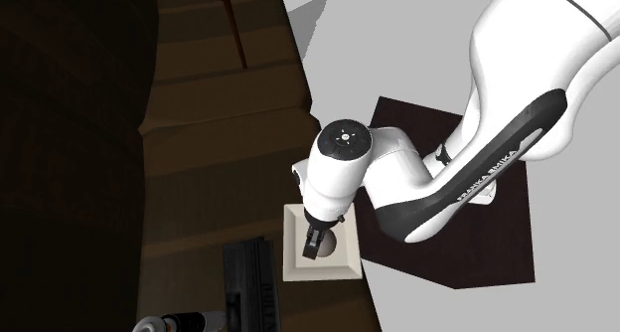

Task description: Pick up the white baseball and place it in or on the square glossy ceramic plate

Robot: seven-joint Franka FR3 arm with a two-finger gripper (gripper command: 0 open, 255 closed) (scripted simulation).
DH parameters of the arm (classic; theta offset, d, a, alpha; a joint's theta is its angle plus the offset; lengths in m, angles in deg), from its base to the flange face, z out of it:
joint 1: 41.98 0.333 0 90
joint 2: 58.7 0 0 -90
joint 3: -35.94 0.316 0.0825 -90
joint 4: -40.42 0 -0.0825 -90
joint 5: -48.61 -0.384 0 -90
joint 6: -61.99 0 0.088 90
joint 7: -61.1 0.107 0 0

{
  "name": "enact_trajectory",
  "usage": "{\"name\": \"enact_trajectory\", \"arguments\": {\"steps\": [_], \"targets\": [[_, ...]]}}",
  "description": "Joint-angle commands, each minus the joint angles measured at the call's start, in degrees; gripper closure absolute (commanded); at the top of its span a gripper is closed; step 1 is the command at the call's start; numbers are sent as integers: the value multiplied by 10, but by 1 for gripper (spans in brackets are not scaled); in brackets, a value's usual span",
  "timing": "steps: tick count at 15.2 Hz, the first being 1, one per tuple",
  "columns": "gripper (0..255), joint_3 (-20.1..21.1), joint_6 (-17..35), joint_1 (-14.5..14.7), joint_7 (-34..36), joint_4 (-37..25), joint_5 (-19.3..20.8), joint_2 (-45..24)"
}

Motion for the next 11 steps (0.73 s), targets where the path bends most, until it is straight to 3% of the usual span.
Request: {"name": "enact_trajectory", "arguments": {"steps": [1,3,7,11], "targets": [[0,0,0,0,0,0,0,0],[0,0,0,0,0,0,0,0],[0,-14,-92,4,-18,-6,-24,87],[0,-14,-92,5,-18,-6,-24,87]]}}
